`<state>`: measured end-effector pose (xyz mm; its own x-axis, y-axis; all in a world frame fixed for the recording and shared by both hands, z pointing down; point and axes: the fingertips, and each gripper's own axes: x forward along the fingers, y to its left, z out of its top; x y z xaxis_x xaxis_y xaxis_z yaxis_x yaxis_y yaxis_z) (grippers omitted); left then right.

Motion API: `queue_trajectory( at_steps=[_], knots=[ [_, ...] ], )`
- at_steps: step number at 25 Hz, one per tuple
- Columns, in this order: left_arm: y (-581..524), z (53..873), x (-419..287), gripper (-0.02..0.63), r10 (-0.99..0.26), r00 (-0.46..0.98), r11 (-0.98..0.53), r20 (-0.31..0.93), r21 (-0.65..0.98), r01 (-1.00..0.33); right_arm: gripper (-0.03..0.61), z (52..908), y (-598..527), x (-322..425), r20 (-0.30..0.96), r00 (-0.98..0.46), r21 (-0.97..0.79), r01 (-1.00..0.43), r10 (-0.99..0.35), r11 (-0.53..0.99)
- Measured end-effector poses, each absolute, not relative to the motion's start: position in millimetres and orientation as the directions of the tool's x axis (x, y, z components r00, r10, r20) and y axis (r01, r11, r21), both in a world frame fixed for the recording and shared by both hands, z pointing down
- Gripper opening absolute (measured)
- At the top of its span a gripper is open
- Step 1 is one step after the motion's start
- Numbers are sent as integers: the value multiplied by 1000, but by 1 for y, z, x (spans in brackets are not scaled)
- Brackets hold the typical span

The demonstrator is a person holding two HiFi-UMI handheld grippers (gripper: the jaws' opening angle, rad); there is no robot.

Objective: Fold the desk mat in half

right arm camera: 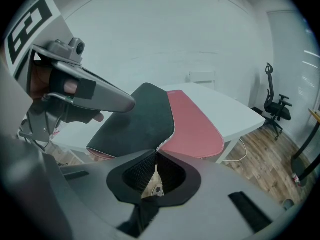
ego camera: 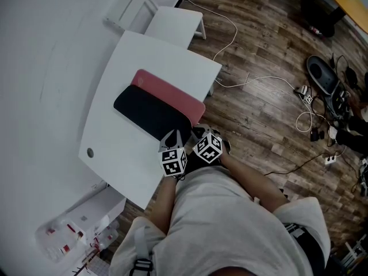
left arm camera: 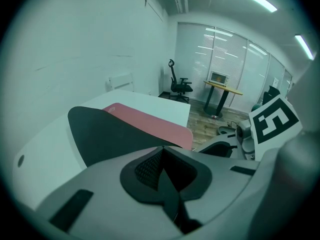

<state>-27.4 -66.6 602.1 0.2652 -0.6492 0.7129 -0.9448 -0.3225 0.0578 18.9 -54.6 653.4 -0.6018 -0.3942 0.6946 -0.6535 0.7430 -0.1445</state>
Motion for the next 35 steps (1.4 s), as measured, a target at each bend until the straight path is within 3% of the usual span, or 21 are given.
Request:
queue_trajectory(
  at_steps=[35],
  knots=[
    [-86,608,-5,12,-624,304,-376,720,64,-924,48,657,-69,39,695,-585,-158,-692,-418,705]
  ],
)
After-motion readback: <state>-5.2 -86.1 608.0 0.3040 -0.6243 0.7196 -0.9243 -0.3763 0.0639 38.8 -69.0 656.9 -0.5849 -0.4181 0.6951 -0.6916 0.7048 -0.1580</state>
